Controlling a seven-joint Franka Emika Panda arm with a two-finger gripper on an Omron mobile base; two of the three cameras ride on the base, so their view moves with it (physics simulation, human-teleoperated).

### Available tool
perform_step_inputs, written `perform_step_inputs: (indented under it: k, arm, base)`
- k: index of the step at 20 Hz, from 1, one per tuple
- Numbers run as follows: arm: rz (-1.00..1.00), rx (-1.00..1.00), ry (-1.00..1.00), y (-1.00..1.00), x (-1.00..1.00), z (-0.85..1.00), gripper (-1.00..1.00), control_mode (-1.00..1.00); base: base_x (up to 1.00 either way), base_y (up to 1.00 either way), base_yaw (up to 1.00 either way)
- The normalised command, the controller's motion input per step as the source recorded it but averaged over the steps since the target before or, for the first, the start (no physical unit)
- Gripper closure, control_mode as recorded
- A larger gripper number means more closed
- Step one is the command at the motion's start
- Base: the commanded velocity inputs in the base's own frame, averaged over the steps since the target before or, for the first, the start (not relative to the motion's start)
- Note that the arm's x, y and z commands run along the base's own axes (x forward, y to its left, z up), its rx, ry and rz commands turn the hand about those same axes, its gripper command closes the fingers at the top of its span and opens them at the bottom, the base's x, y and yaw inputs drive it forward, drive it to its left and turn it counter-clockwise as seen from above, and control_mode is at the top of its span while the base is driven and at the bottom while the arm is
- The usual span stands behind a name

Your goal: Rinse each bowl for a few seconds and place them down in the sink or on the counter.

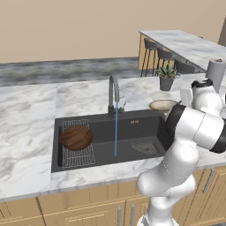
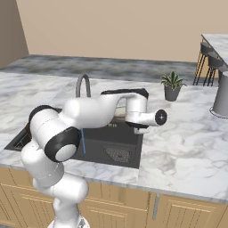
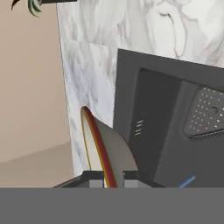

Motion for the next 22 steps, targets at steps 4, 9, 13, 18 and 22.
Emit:
perform_step_inputs:
  k: [4, 9, 13, 18, 22]
  arm:
    - [-0.17, 0.02, 0.04, -0.37, -0.18, 0.35, 1.0, -1.0]
    - [-0.17, 0.0, 0.12, -0.39, 0.0, 0.32, 1.0, -1.0]
    - [-0.17, 0.0, 0.11, -0.39, -0.08, 0.23, 1.0, -1.0]
    - [-0.16, 0.0, 0.09, -0.37, -0.33, 0.12, 1.0, -1.0]
    - [-0.09, 0.0, 0.04, -0.17, -0.77, 0.0, 1.0, -1.0]
  base:
    - [0.0, 0.0, 0.0]
    - [0.0, 0.0, 0.0]
    - [0.0, 0.0, 0.0]
    - [0.0, 0.0, 0.0]
    - [0.0, 0.0, 0.0]
